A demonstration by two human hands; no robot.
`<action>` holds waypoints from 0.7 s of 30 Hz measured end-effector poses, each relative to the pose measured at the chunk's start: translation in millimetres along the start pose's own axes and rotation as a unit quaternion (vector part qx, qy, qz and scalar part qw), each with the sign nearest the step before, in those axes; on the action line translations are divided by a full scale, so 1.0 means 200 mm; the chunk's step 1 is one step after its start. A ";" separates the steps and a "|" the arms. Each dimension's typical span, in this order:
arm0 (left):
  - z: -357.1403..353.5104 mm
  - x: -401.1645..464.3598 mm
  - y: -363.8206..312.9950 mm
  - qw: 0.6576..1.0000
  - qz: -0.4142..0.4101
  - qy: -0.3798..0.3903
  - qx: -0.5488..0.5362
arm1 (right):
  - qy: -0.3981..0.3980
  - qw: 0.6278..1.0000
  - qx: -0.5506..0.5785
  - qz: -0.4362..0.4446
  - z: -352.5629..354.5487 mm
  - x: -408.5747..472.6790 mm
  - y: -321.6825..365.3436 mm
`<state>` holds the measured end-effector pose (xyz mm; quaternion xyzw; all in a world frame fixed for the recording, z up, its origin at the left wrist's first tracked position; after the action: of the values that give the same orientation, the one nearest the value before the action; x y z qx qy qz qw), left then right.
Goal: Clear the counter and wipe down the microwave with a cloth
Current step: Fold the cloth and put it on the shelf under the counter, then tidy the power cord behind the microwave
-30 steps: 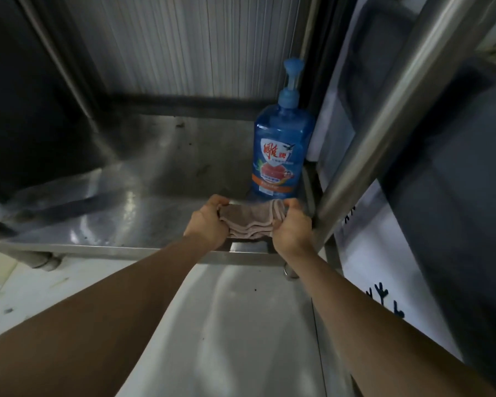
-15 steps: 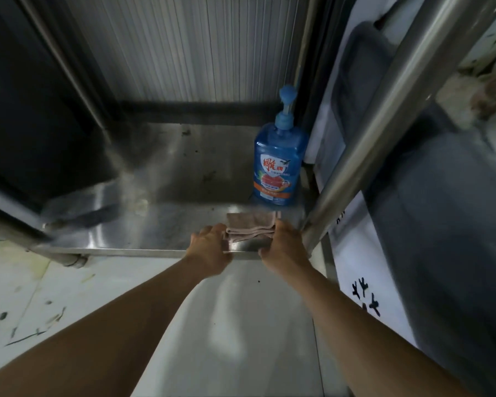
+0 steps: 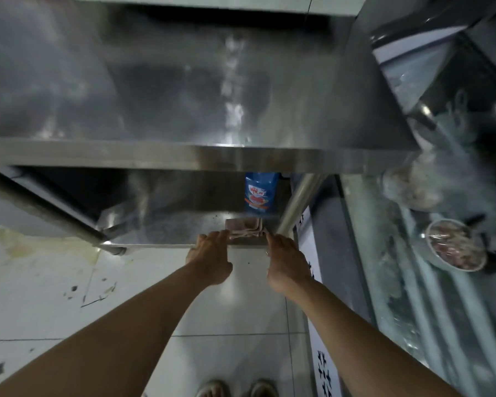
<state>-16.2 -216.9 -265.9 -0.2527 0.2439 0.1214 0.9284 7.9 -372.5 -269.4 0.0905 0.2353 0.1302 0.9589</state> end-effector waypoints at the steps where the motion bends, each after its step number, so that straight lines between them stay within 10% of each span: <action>1: 0.04 -0.08 -0.04 1.000 0.000 0.008 0.010 | 0.003 1.000 -0.001 -0.003 0.07 -0.07 0.02; 21: 1.05 -0.93 -0.62 0.990 -0.113 -0.058 0.054 | -0.104 0.994 -0.010 0.006 1.33 -0.90 0.33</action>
<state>-47.8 -229.7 39.6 -0.2203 0.1654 0.0171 0.9612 -33.4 -391.2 54.7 0.0959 0.1321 0.1281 0.9782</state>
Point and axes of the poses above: each hand's wrist, its own x-axis towards the middle knuckle, its own z-axis out of the back of the hand, y = z × x, the point moved 2 cm from there along x, towards the middle knuckle, and after that the axes turned 6 degrees about -x, right-handed, at the moved point
